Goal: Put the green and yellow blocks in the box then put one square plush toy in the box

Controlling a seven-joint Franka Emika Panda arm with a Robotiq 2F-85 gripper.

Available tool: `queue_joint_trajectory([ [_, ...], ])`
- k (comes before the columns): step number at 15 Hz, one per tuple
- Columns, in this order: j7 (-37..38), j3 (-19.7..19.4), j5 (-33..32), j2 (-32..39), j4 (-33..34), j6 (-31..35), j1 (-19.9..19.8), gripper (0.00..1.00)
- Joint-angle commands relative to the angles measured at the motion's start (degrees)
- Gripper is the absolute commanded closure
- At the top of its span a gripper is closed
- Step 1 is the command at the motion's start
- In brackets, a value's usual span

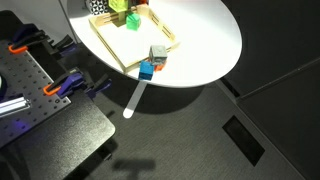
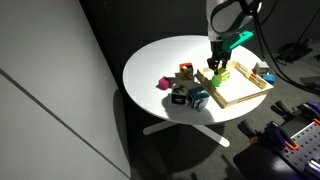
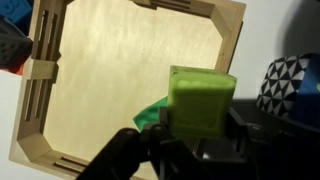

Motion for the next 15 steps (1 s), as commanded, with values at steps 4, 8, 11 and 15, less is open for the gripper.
queue_joint_trajectory([
  [4, -1.42, 0.09, -2.55, -3.65, -7.75, 3.97, -1.27, 0.11],
  [8, -1.78, 0.70, -2.83, -4.85, -9.30, 4.92, -0.99, 0.00],
  [11, -2.01, 1.65, -2.44, -5.96, -9.85, 5.54, -0.67, 0.00],
  [15, -1.92, 3.47, -1.85, -6.41, -9.50, 6.91, 0.02, 0.00],
])
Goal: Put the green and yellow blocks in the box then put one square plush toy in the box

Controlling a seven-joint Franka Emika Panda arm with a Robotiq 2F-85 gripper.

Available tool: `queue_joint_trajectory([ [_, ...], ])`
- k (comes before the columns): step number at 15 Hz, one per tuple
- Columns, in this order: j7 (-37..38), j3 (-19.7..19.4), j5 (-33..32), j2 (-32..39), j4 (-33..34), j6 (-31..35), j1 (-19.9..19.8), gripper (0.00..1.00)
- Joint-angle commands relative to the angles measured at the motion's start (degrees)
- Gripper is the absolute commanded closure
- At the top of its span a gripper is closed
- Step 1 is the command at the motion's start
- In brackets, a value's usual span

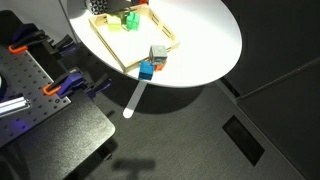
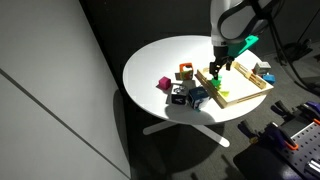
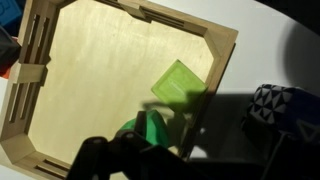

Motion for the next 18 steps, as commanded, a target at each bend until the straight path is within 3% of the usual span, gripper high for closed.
queue_joint_trajectory([
  [1, -0.76, 1.48, 0.09, -1.91, -1.35, 2.14, 0.55, 0.00],
  [9, 1.56, 3.70, 0.41, 0.33, 0.14, 4.76, 3.67, 0.00],
  [18, 4.93, 3.08, -1.19, 5.55, 0.89, 10.45, 7.95, 0.00],
])
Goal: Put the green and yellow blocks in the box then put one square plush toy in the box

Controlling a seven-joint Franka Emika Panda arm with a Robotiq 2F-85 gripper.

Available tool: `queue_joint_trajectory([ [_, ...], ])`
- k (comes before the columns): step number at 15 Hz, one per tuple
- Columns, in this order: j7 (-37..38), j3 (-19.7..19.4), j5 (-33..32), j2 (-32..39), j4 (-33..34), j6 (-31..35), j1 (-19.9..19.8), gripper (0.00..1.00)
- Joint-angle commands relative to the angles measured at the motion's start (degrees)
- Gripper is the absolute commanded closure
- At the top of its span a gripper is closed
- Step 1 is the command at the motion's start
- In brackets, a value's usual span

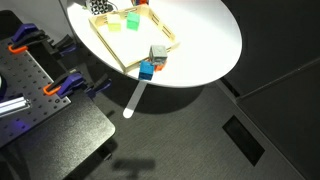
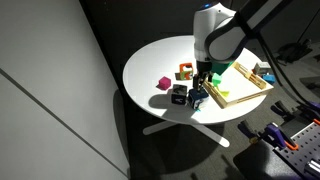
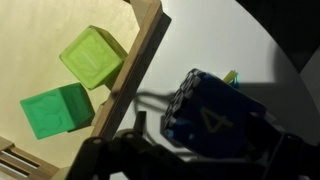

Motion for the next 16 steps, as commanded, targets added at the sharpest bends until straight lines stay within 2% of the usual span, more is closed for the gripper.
queue_joint_trajectory([
  [1, 2.53, -0.60, -1.32, 2.45, 0.91, 3.13, 1.60, 0.00],
  [6, 2.73, -1.48, -0.67, 5.00, 0.98, 6.68, 2.34, 0.00],
  [13, 1.94, -2.16, 0.66, 6.47, 1.27, 6.50, 1.19, 0.00],
  [14, 1.78, -2.23, 0.88, 6.64, 1.33, 6.35, 0.99, 0.16],
  [16, 1.45, -2.28, 1.19, 7.02, 1.45, 6.05, 0.54, 0.34],
])
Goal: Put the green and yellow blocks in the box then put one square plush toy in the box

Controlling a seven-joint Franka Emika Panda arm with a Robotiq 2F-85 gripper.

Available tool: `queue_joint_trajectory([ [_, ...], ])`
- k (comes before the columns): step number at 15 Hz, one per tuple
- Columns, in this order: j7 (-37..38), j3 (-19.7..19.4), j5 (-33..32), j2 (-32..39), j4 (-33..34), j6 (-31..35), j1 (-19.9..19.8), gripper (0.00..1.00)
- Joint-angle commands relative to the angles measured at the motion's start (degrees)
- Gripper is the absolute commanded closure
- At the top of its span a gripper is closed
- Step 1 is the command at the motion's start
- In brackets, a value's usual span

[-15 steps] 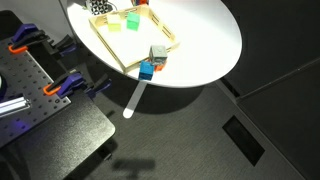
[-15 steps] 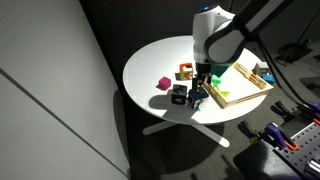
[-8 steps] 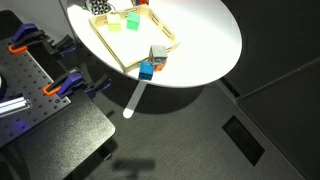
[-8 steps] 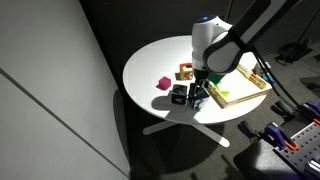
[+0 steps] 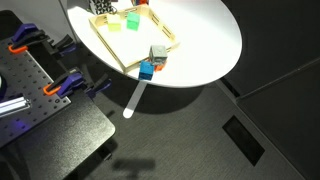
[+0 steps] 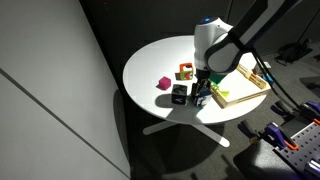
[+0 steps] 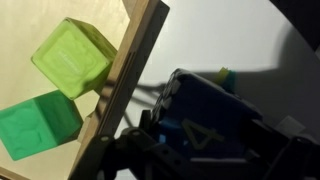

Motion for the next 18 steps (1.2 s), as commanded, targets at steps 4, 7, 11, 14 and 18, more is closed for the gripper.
queue_joint_trajectory([
  [4, -0.72, 0.01, 1.82, 0.71, 1.28, -1.54, -1.62, 0.63],
  [7, -1.00, -0.10, 1.79, -1.05, 1.14, -2.67, -2.15, 0.84],
  [11, -1.56, -0.38, 1.83, -3.76, 1.17, -5.32, -3.66, 1.00],
  [14, -2.09, -0.65, 1.76, -6.22, 1.16, -8.11, -5.07, 0.98],
  [18, -2.32, -1.62, 1.14, -10.22, 0.17, -11.93, -7.08, 0.97],
])
